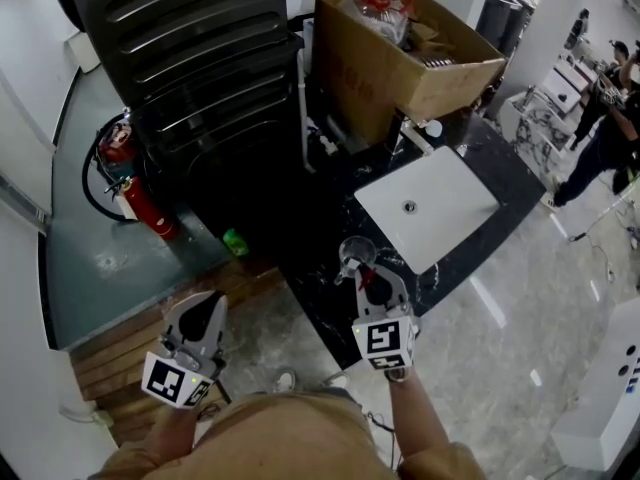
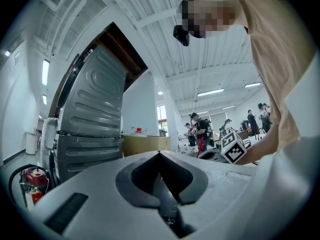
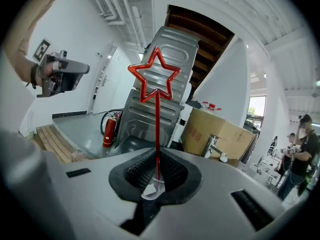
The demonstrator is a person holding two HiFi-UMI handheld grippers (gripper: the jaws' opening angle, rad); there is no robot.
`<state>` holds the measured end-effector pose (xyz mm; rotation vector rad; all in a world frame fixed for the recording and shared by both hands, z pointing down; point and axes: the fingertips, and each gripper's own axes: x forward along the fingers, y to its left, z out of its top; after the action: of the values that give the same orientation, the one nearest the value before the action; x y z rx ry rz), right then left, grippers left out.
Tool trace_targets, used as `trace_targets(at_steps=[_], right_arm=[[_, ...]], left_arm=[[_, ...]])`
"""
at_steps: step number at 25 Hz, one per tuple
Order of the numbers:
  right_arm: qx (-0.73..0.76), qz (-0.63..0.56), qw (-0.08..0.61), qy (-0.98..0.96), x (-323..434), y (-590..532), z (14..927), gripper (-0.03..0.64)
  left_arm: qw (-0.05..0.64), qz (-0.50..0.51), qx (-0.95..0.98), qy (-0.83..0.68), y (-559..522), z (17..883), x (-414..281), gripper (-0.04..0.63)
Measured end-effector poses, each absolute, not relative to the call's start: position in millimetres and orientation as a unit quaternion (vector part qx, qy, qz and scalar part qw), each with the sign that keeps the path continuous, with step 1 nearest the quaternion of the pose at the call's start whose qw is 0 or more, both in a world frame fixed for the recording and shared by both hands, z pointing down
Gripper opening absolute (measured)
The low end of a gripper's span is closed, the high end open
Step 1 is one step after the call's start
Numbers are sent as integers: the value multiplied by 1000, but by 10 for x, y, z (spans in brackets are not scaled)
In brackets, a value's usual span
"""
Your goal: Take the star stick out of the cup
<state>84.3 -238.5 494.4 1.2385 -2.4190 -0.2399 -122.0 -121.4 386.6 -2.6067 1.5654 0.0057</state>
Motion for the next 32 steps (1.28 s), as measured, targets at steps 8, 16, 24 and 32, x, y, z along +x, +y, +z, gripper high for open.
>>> trace_targets(at_steps=[8,16,24,32], right_arm=[[455,-77,183,-868,880,-2352,4810,14],[466,-73,171,-865,946,-2287,4668,14],[477,-73,154,-862,1013,-2201,4519,14],[484,-86,136,-860,1080,-2072,4303,14]], left_arm=[[51,4,-862,504,-1198,3870,-1184,0],[51,10,-867,496,-1185,3872,-1168,0],[51,15,-874,483,-1189,3859,-1105,0],[55,18,-880,472,-1155,3839,-1021,0]])
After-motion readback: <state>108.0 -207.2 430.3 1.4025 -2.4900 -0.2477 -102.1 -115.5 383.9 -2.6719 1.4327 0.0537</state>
